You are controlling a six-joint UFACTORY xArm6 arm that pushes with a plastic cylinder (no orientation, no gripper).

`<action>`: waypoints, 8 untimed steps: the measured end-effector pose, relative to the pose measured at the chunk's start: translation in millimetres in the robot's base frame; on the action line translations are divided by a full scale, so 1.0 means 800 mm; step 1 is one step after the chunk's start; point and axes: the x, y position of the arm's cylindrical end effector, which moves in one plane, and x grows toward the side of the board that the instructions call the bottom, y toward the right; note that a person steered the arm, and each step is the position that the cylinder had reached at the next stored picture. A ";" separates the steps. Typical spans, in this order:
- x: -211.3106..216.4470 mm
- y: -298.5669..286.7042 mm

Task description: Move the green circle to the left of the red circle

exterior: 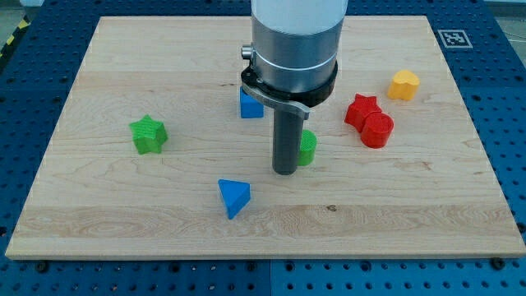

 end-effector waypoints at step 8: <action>-0.022 0.032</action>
